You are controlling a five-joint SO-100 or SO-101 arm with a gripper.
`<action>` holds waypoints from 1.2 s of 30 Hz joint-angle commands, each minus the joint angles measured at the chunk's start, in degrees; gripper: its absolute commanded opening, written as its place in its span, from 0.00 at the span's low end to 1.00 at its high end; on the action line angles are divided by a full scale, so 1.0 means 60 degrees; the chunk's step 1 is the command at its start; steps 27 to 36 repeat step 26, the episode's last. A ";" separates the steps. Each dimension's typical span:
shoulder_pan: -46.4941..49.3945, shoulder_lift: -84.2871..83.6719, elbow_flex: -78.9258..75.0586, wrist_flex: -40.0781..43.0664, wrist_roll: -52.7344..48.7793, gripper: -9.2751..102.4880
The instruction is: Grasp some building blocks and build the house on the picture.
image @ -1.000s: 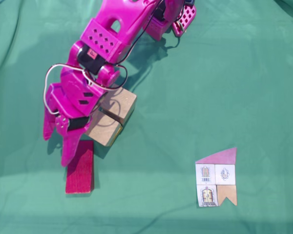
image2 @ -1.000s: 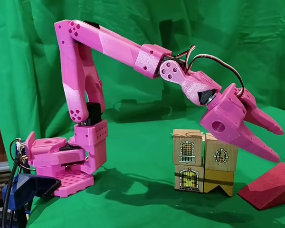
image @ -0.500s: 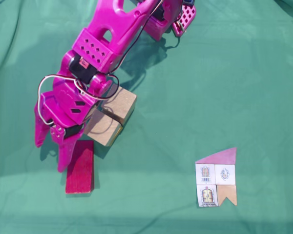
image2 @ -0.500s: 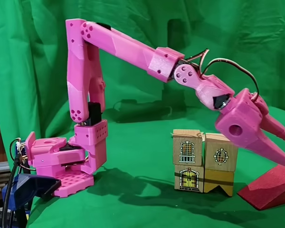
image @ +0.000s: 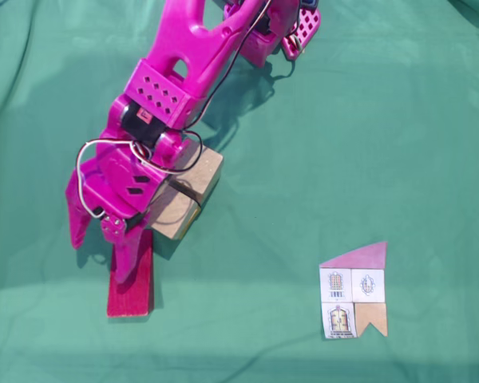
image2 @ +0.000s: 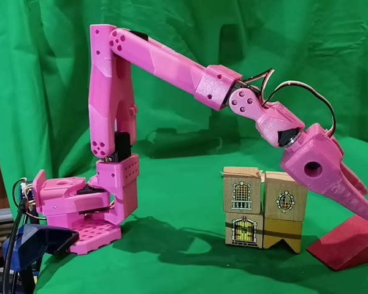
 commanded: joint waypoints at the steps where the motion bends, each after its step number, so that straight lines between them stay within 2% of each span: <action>1: -0.0308 0.0059 -0.0352 -0.0146 -0.0103 0.36; 8: -0.0703 0.0059 -0.0352 -0.0146 -0.0176 0.36; 23: -0.0791 -0.0557 -0.0762 -0.0161 -0.1611 0.36; 36: -0.0791 -0.0835 -0.1128 -0.0161 -0.1714 0.36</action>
